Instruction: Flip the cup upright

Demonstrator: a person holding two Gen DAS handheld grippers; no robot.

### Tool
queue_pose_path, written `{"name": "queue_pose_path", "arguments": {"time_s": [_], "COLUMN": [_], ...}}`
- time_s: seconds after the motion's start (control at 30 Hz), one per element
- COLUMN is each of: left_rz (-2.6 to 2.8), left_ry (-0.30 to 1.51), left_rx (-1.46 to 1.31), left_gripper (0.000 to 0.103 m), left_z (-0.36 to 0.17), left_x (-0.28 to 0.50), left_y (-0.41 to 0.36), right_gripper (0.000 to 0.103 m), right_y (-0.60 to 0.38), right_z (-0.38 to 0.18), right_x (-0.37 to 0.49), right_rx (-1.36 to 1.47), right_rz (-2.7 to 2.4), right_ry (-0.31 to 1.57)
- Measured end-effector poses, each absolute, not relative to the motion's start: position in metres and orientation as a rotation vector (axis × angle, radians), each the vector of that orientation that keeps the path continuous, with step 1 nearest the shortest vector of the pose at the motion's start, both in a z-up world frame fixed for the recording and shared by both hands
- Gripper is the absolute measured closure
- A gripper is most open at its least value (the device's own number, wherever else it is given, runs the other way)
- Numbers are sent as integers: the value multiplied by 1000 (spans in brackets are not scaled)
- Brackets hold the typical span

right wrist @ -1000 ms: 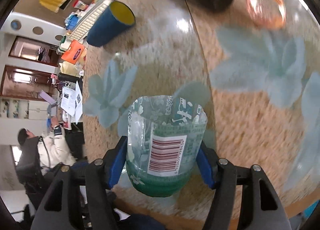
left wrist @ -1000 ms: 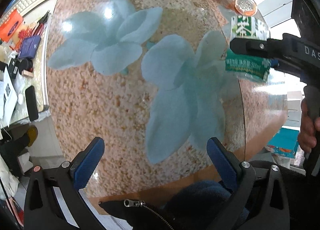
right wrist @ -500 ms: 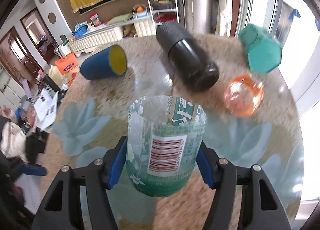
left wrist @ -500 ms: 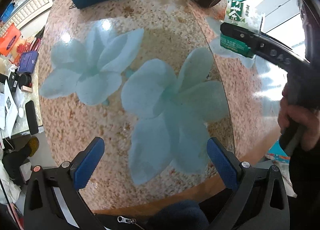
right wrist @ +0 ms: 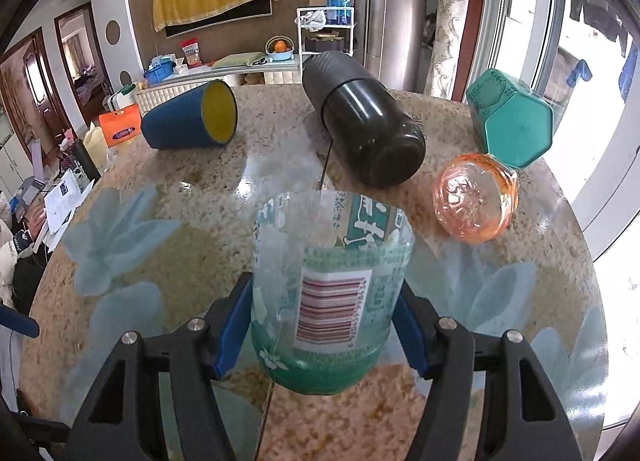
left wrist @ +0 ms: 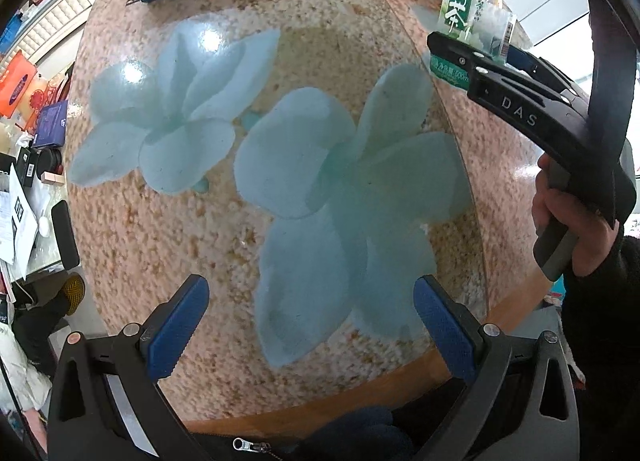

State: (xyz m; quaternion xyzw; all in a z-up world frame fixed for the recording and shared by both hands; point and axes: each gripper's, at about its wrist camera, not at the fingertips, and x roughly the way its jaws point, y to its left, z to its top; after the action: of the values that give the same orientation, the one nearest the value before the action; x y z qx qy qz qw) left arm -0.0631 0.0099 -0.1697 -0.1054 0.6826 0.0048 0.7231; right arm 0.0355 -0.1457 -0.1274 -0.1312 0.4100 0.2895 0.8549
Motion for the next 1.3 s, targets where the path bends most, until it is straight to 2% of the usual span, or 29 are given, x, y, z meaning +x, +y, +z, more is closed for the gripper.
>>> {"name": "queue_pose_path", "arguments": {"time_s": [0.2, 0.3, 0.37, 0.43, 0.47, 0.63, 0.93, 1.3], "left_rz": [12, 16, 18, 20, 20, 29, 46, 93], "left_ry": [1511, 1511, 1510, 1509, 1507, 1482, 1397, 1223], "left_rx": [-237, -247, -250, -248, -248, -259, -307, -298], "left_gripper": [0, 0, 0, 0, 0, 0, 0, 0], "left_z": [-172, -174, -174, -174, -174, -166, -141, -79], "left_x": [-63, -65, -66, -67, -67, -60, -39, -9], "left_y": [11, 15, 16, 18, 19, 24, 35, 17], "right_gripper": [38, 31, 13, 2, 1, 0, 0, 0], "right_y": [-143, -143, -144, -145, -146, -148, -161, -186], "right_z": [-138, -136, -134, -131, -127, -111, -50, 6], "right_x": [35, 33, 33, 32, 32, 28, 29, 35], "right_rx": [-272, -266, -258, -251, -241, -204, -129, -117], "right_rz": [619, 629, 635, 639, 645, 667, 659, 632], "right_ry": [910, 918, 928, 927, 923, 946, 958, 990]}}
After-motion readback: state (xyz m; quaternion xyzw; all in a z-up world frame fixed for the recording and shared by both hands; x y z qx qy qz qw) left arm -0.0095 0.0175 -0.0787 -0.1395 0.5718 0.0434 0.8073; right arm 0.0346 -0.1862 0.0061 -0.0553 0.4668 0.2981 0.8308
